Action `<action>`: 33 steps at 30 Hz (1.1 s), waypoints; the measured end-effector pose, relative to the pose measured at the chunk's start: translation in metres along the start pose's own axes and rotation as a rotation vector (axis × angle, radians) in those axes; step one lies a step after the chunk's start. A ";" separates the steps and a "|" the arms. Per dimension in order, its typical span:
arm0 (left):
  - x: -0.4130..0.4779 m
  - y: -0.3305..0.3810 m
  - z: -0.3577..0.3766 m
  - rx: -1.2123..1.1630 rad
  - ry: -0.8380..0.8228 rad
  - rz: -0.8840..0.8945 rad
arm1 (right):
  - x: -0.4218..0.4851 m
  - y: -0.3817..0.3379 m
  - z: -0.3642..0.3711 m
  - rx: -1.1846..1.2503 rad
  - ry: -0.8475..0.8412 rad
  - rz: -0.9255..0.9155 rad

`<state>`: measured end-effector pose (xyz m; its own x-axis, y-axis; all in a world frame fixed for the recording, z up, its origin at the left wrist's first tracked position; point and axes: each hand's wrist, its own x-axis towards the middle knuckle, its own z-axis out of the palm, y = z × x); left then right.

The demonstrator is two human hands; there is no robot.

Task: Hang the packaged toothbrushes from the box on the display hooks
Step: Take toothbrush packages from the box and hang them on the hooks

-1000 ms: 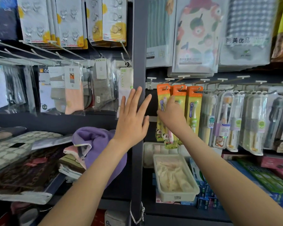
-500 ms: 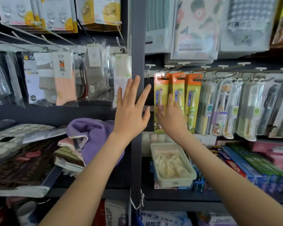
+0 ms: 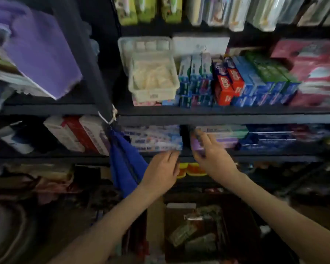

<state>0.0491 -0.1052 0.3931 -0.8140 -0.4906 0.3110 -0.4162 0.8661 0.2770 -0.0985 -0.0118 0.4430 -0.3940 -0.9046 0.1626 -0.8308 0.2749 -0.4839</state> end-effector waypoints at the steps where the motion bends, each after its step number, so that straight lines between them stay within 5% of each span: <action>1: -0.012 0.010 0.024 -0.032 -0.086 -0.053 | -0.016 0.024 0.012 -0.008 -0.069 0.042; 5: -0.061 0.047 0.127 -0.086 -0.454 -0.331 | -0.086 0.131 0.070 -0.013 -0.370 0.173; 11: -0.126 0.060 0.276 -0.060 -0.790 -0.541 | -0.162 0.271 0.183 0.027 -0.658 0.434; 16: -0.156 0.018 0.430 0.018 -1.002 -0.637 | -0.182 0.377 0.321 -0.114 -0.804 0.362; 23: -0.192 -0.038 0.627 0.070 -1.119 -0.642 | -0.194 0.469 0.505 -0.361 -1.112 -0.023; 30: -0.235 -0.042 0.714 0.292 -0.969 -0.588 | -0.230 0.509 0.593 -0.511 -0.886 -0.357; 33: -0.233 -0.057 0.717 0.261 -0.890 -0.736 | -0.225 0.507 0.592 -0.494 -0.814 -0.406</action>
<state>-0.0285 0.0282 -0.3474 -0.2970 -0.7291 -0.6166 -0.8887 0.4473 -0.1008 -0.1985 0.1377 -0.3483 0.1846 -0.8552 -0.4843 -0.9828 -0.1635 -0.0859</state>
